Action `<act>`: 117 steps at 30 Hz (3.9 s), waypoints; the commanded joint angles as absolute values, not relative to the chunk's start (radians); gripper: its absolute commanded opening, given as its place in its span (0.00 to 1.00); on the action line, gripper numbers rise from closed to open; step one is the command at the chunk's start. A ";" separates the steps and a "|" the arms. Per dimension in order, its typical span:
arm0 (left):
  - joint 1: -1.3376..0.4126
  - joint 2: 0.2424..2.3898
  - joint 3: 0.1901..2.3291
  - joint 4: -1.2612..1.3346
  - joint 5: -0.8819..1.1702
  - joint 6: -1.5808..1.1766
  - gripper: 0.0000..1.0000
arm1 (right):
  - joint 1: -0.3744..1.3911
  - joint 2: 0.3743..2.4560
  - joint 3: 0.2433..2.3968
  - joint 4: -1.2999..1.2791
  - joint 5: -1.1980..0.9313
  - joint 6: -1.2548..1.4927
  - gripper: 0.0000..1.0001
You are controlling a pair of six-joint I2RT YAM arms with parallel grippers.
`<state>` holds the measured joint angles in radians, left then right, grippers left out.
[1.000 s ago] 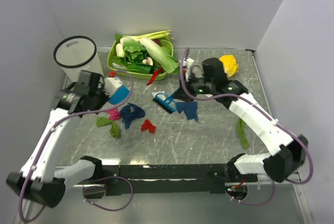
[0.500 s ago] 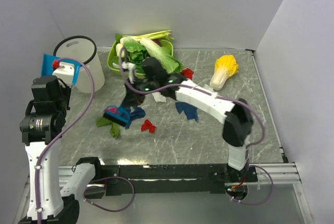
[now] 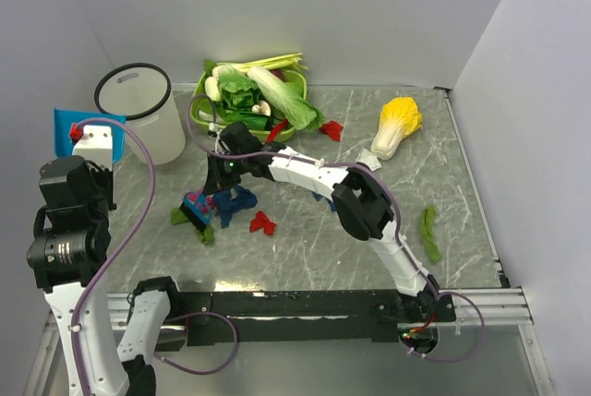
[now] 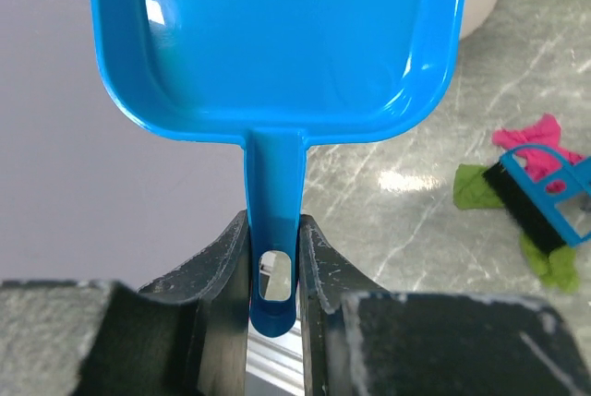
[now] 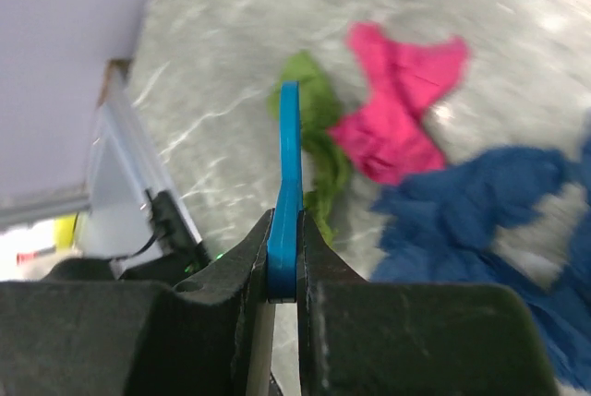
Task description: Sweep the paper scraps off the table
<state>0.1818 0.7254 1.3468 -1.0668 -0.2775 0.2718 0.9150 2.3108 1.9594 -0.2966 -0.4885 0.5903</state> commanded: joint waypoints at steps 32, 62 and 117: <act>0.161 0.814 1.080 -1.278 0.564 0.965 0.01 | 0.500 1.266 1.014 -0.549 -0.321 -0.063 0.00; -0.618 1.380 0.943 -0.778 0.009 0.629 0.01 | 0.502 1.207 0.976 -0.700 -0.049 0.101 0.00; -0.673 1.402 0.764 -0.503 0.117 0.575 0.40 | 0.488 1.370 1.144 -0.517 -0.242 -0.558 0.00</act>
